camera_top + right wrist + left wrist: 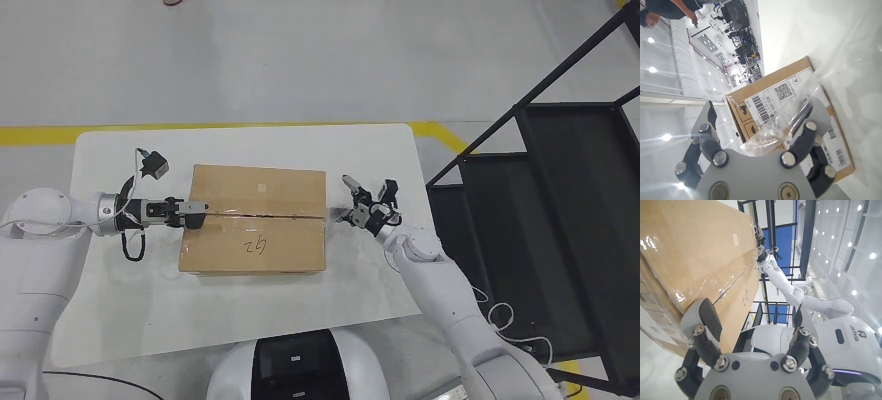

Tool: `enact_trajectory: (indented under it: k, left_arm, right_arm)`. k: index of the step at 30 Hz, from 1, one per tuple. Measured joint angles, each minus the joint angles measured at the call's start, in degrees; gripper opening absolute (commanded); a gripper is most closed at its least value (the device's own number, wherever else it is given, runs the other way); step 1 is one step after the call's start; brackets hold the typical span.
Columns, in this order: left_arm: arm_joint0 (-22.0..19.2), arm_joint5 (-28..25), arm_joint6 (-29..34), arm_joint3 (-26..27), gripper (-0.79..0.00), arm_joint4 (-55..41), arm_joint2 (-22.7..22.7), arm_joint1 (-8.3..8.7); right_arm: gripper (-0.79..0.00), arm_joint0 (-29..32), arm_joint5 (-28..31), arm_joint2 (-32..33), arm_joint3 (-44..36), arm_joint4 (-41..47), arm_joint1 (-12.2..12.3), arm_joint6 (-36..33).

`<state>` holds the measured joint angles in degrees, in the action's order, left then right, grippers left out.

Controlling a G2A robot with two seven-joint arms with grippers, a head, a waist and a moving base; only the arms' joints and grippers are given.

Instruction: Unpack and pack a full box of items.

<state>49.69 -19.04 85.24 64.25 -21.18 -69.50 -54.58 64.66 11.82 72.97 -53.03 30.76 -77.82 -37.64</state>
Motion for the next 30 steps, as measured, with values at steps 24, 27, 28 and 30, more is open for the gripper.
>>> enact_trajectory:
  k: [24,27,28,30]
  left_arm:
    - [0.0,0.0,0.0,0.0,0.000,0.0,0.0,0.00]
    - [0.0,0.0,0.0,0.0,0.000,0.0,0.0,0.00]
    - [0.0,0.0,0.0,0.0,0.000,0.0,0.0,0.00]
    - [0.0,0.0,0.0,0.0,0.000,0.0,0.0,0.00]
  right_arm:
    - [0.000,8.6,-7.9,2.4,-14.1,-10.4,2.4,4.9]
    - [0.000,5.6,-6.3,0.0,-11.1,-5.6,1.3,4.6]
    - [0.000,4.8,-5.7,-0.4,-10.3,-3.8,1.0,4.2]
    - [0.000,3.1,-4.5,-0.8,-8.4,0.0,0.5,3.3]
